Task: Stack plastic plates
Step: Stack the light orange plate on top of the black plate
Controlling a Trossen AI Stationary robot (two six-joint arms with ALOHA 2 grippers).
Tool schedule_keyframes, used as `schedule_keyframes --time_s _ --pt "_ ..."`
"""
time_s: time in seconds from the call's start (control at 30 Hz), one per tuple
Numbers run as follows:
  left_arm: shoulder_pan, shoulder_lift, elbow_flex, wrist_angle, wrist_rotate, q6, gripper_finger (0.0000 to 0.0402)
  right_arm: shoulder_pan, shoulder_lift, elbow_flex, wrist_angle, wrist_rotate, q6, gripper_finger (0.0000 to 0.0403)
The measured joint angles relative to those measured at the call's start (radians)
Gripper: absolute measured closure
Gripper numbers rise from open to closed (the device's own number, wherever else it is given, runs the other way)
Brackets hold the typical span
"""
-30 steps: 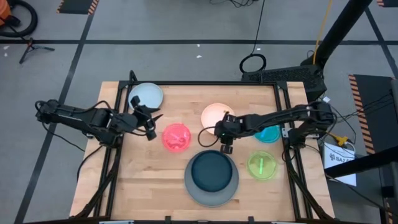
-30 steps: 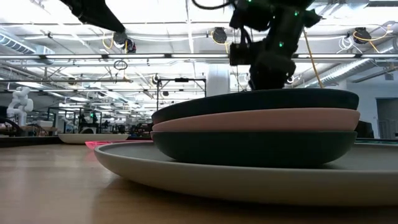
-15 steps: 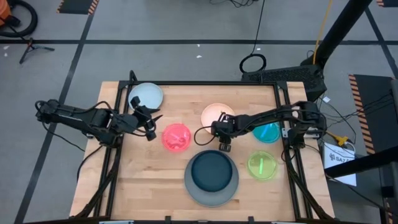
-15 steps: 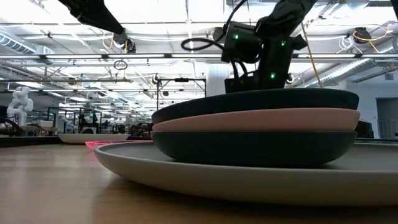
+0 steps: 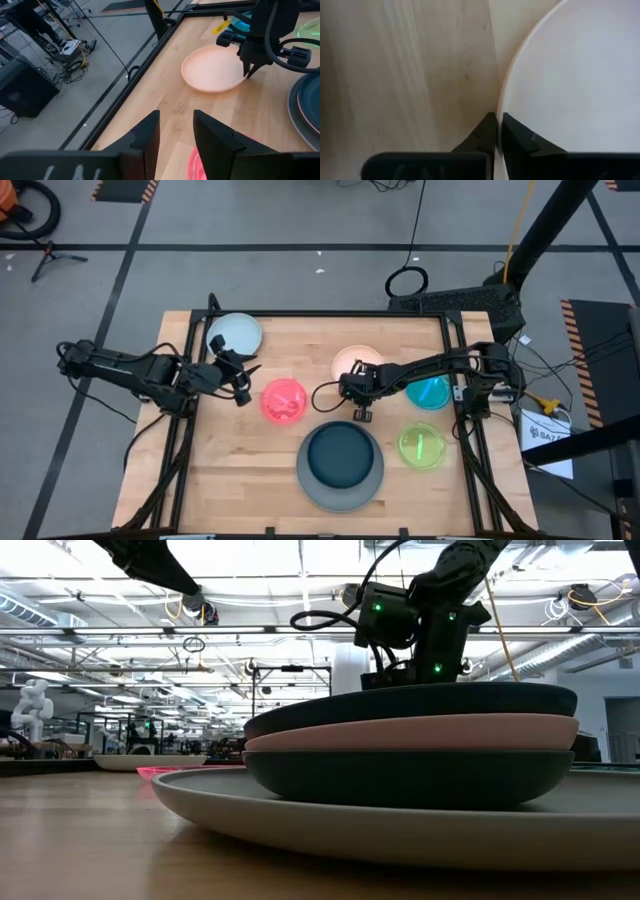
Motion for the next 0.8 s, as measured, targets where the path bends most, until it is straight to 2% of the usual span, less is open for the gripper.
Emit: schedule_keyframes --time_s 0.17,0.33,0.5,0.8 --pt "0.000 0.000 0.000 0.000 0.000 -0.003 0.0277 0.000 -0.005 0.004 -0.016 0.000 -0.003 0.0389" --pt "0.000 0.000 0.000 0.000 0.000 -0.004 0.0277 0.010 -0.005 0.074 -0.119 0.037 -0.003 0.0397" --pt "0.000 0.000 0.000 0.000 0.000 -0.009 0.0277 0.051 -0.005 0.204 -0.265 0.100 0.000 0.0397" --pt "0.000 0.000 0.001 -0.004 0.000 -0.041 0.0277 0.208 -0.006 0.433 -0.398 0.095 0.070 0.0398"
